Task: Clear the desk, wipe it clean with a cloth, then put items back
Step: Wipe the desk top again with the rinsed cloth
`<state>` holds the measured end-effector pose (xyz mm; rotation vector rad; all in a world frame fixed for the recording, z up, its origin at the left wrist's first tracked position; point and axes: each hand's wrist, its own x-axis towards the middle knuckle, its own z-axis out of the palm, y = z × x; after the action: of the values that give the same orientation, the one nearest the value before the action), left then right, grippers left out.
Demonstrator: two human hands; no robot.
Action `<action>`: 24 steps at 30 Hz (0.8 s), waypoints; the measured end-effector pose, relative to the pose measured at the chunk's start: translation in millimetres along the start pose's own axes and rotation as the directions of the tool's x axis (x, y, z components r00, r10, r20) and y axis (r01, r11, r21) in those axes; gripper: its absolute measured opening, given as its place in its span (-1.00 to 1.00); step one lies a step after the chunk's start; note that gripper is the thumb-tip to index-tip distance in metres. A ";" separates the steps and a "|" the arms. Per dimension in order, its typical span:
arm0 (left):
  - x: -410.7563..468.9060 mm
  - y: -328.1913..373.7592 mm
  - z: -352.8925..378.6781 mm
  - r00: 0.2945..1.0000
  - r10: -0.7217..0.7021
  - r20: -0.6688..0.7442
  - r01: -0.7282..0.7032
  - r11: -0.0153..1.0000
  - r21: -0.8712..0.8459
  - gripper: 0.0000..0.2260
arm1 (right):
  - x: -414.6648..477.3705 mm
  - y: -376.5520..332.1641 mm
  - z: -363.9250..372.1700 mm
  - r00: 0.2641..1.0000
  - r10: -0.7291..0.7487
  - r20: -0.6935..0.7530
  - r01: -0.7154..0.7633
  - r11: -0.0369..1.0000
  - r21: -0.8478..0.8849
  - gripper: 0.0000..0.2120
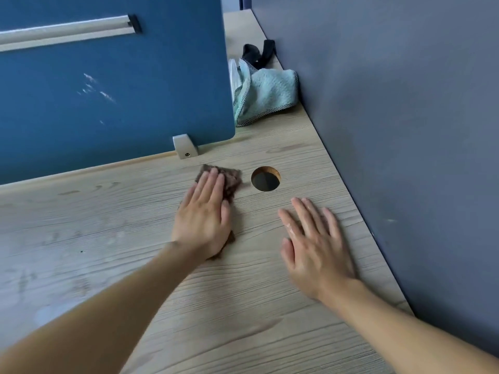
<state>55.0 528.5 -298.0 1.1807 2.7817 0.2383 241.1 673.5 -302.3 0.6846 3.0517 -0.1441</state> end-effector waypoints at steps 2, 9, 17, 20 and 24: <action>1.0 11.7 3.3 0.996 -0.080 -0.027 0.080 0.997 -0.005 -0.41 | 1.3 0.3 0.0 1.000 0.005 -0.005 -0.005 1.000 -0.008 -0.42; -54.7 13.1 2.7 0.850 0.516 0.106 -0.516 0.856 -0.025 -0.45 | 1.8 -0.6 -1.9 1.000 -0.011 -0.014 0.011 1.000 0.005 -0.42; 18.0 12.1 0.2 1.000 -0.022 -0.007 0.022 1.000 0.004 -0.41 | 1.6 -1.9 -1.3 0.999 0.003 -0.046 -0.002 0.999 0.033 -0.43; -26.2 24.0 3.3 0.945 0.321 0.065 -0.322 0.947 0.000 -0.42 | 5.7 -1.5 -3.6 0.998 0.007 -0.057 -0.005 1.000 0.031 -0.48; -9.8 10.9 2.3 0.921 0.376 0.100 -0.375 0.927 -0.028 -0.42 | 45.8 -21.8 -17.8 0.995 0.090 -0.039 -0.088 0.995 0.043 -0.59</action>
<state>69.8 529.1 -297.8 1.6684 2.4416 0.2118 190.5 675.0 -284.1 0.8345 3.0576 -0.1945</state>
